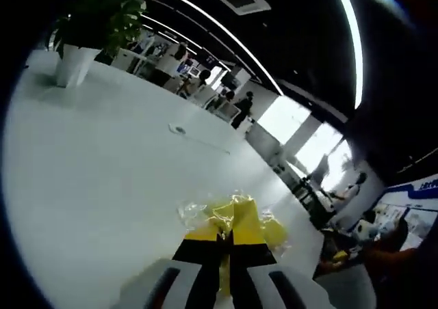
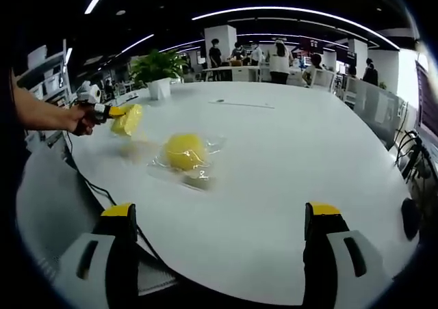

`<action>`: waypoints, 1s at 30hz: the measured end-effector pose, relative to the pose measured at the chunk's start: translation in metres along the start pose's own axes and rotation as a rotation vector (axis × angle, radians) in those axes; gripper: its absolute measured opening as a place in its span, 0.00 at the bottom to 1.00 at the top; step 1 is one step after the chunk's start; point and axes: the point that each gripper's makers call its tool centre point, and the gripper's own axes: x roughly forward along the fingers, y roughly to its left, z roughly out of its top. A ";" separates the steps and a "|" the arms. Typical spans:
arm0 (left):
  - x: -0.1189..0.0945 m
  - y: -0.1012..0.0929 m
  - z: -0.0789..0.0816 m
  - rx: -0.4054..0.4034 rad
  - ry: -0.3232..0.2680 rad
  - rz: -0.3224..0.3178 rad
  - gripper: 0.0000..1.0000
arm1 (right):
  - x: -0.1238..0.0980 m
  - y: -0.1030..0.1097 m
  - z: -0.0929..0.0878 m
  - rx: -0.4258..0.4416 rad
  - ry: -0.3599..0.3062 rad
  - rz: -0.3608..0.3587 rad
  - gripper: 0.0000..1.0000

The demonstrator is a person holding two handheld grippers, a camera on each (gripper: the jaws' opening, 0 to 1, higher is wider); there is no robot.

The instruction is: Compare the silicone blocks by pressing each to a similar depth, holding the contact briefly, and releasing to observe deformation and rebound differences across the visible hardness samples.

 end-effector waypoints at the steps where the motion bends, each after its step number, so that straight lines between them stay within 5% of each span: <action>1: -0.001 -0.001 0.002 0.003 -0.008 -0.004 0.00 | 0.000 0.001 0.002 0.001 0.000 0.005 0.96; 6: -0.006 -0.021 0.019 0.031 -0.053 -0.053 0.01 | 0.000 0.006 0.019 0.009 -0.030 0.029 0.96; 16: -0.025 -0.065 0.052 0.154 -0.125 -0.131 0.01 | -0.003 0.032 0.108 -0.003 -0.194 0.131 0.96; 30: -0.043 -0.129 0.099 0.306 -0.245 -0.221 0.01 | 0.002 0.104 0.189 -0.069 -0.229 0.401 0.96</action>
